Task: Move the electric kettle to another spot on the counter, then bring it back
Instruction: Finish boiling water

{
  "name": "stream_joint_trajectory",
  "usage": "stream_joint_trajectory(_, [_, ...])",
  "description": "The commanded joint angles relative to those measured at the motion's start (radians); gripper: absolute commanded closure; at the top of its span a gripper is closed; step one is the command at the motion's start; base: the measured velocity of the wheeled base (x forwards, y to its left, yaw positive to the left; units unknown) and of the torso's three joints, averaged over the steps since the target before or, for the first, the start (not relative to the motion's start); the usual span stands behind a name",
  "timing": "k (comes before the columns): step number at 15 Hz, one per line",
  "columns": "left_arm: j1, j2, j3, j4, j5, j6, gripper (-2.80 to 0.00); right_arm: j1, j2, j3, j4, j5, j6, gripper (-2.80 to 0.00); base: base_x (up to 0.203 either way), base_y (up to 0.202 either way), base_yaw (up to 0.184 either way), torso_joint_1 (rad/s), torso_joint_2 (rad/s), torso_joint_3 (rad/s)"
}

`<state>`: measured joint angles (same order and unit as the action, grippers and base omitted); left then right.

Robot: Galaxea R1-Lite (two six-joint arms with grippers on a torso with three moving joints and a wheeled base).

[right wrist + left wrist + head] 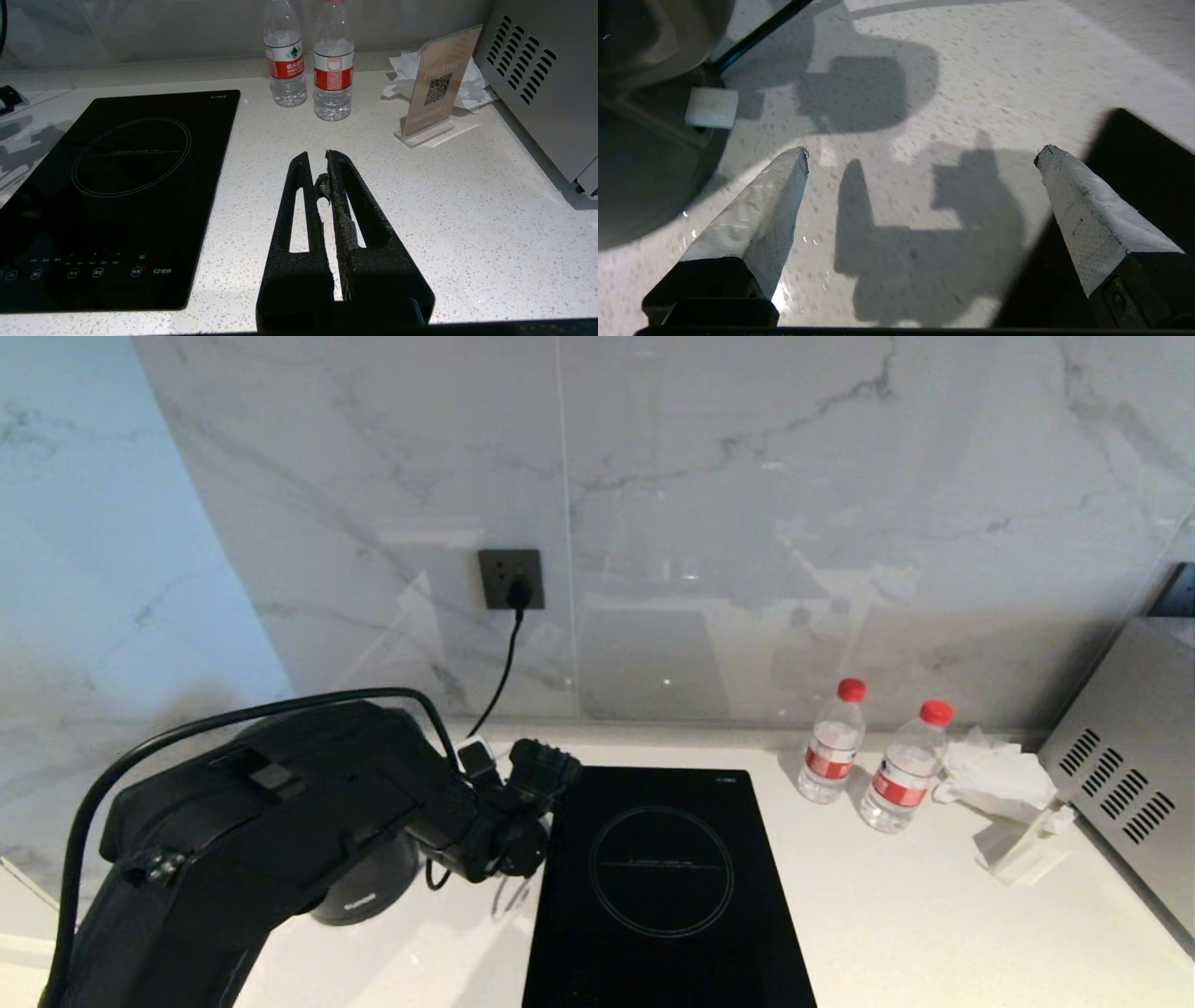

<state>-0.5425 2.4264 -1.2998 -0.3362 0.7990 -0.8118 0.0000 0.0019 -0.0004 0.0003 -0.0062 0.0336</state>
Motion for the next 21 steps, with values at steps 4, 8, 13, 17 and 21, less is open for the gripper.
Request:
stream_joint_trajectory(4, [-0.036,-0.002,-0.043,0.048,0.0,-0.001,-2.8,0.0,0.0,0.0,0.0,0.0,0.0,0.0,0.0,0.0,0.0,0.0,0.0,0.0])
stream_joint_trajectory(8, [-0.048,-0.038,-0.045,0.052,-0.001,0.003,-2.8,0.0,0.0,0.0,0.0,0.0,0.0,0.0,0.0,0.0,0.0,0.001,0.0,-0.099])
stream_joint_trajectory(13, [-0.059,-0.041,-0.032,0.052,-0.001,-0.001,-2.8,0.0,0.0,-0.001,0.0,0.0,0.0,0.0,0.0,0.0,0.0,0.003,0.0,-0.193])
stream_joint_trajectory(17, [-0.067,-0.056,-0.036,0.051,0.013,-0.008,-2.8,0.0,0.0,0.0,0.0,0.0,0.0,0.0,0.0,0.0,0.0,0.001,0.0,-0.186])
stream_joint_trajectory(21, [-0.084,-0.068,0.013,0.042,0.029,-0.038,-2.8,0.0,0.0,-0.001,0.0,0.0,0.0,0.0,0.0,0.0,0.0,0.006,0.0,-0.047])
